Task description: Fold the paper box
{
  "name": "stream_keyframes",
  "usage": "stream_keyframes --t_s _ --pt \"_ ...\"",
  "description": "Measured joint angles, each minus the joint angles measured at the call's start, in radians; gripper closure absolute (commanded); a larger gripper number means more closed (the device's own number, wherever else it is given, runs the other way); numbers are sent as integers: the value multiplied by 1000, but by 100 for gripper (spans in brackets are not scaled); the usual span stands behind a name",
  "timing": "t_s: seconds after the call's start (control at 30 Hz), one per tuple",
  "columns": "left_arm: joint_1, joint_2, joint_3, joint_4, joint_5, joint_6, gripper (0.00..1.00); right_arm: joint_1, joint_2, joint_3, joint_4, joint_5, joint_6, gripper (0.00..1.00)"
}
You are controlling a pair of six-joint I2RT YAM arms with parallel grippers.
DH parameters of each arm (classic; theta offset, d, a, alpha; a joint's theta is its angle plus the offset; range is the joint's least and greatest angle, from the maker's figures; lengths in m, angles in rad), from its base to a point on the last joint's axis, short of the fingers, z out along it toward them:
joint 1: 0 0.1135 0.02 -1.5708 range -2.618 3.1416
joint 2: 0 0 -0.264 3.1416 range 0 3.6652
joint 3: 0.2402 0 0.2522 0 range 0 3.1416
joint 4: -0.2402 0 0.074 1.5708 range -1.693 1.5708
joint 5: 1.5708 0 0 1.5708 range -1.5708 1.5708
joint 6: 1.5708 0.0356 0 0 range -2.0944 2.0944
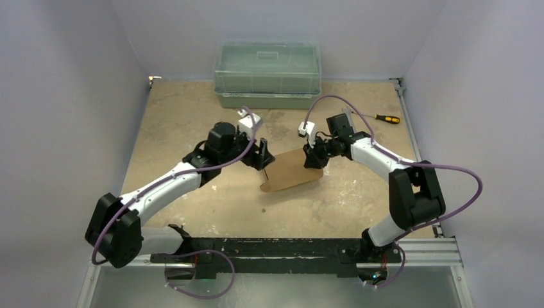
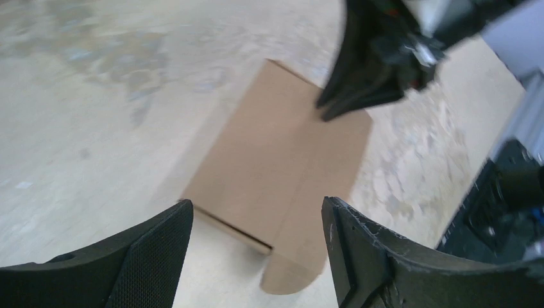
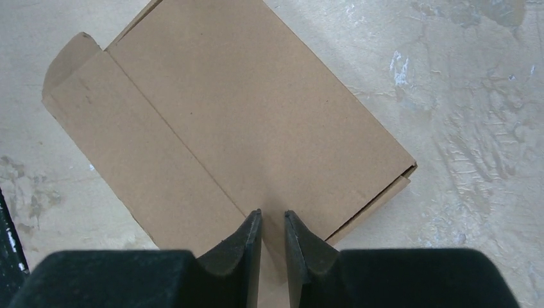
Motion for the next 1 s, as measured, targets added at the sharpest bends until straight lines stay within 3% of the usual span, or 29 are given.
stream_keyframes --t_s 0.13,0.4,0.73,0.87,1.0 --pt "77 -43 -106 108 -95 -124 26 4 0 2 -2 0 0 77" --pt "76 78 -343 313 -142 -381 23 34 17 6 2 51 10 77" --pt "76 151 -456 583 -145 -599 21 39 33 23 14 82 24 77" --pt "76 188 -478 667 -144 -664 25 39 33 26 10 77 24 74" --pt "76 213 -477 693 -148 -699 35 39 32 38 -11 48 24 66"
